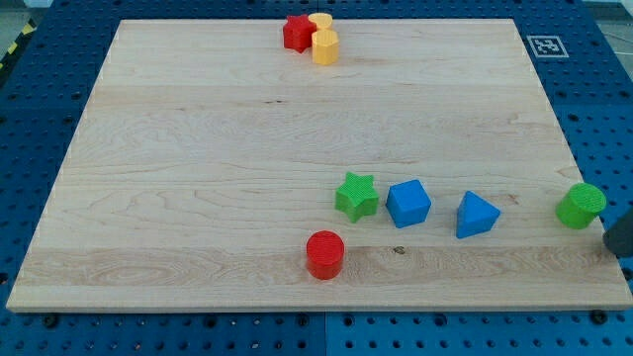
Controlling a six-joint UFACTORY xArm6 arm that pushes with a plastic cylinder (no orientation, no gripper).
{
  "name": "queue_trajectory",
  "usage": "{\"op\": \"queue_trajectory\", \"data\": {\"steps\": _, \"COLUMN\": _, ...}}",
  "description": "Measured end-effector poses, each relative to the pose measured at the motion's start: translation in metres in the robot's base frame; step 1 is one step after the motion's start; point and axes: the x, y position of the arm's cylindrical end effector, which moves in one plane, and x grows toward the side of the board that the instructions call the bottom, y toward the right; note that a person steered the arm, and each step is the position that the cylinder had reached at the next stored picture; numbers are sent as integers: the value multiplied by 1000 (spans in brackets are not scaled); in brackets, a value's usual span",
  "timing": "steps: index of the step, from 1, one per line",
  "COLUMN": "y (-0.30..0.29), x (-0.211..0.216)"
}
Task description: Move the green circle to the right center
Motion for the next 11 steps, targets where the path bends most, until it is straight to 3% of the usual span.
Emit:
{"op": "queue_trajectory", "data": {"steps": 6, "y": -27, "x": -68}}
{"op": "queue_trajectory", "data": {"steps": 11, "y": -40, "x": -61}}
